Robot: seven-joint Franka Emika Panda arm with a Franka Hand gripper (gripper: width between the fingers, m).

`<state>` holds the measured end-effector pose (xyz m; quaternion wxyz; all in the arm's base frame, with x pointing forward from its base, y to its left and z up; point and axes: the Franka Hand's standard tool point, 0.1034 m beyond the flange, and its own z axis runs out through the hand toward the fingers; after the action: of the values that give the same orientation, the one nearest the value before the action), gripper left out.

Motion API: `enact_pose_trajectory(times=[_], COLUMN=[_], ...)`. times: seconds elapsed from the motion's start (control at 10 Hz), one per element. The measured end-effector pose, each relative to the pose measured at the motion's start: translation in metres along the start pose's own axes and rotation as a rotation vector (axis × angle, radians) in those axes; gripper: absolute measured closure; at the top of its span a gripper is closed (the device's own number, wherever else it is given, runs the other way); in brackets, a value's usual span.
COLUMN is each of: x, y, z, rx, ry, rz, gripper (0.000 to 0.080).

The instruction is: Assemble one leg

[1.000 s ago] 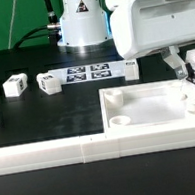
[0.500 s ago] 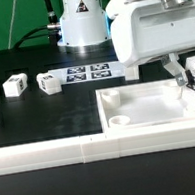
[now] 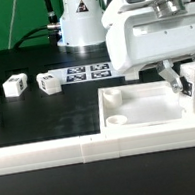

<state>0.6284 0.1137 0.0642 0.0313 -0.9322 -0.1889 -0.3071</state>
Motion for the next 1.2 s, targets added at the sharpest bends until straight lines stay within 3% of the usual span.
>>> enact_pose_trajectory(times=[0.2, 0.3, 0.4, 0.6, 0.9, 1.2], x=[0.001, -0.001, -0.001, -0.001, -0.001, 0.016], y=[0.000, 0.000, 0.000, 0.000, 0.000, 0.003], z=[0.000, 0.001, 0.001, 0.001, 0.001, -0.014], rx=[0.003, 0.005, 0.005, 0.005, 0.005, 0.003], ry=[-0.010, -0.017, -0.017, -0.018, -0.018, -0.023], rz=[0.000, 0.000, 0.000, 0.000, 0.000, -0.008], gripper=[0.0509, 0.0397, 0.0397, 0.0170, 0.0155, 0.0150])
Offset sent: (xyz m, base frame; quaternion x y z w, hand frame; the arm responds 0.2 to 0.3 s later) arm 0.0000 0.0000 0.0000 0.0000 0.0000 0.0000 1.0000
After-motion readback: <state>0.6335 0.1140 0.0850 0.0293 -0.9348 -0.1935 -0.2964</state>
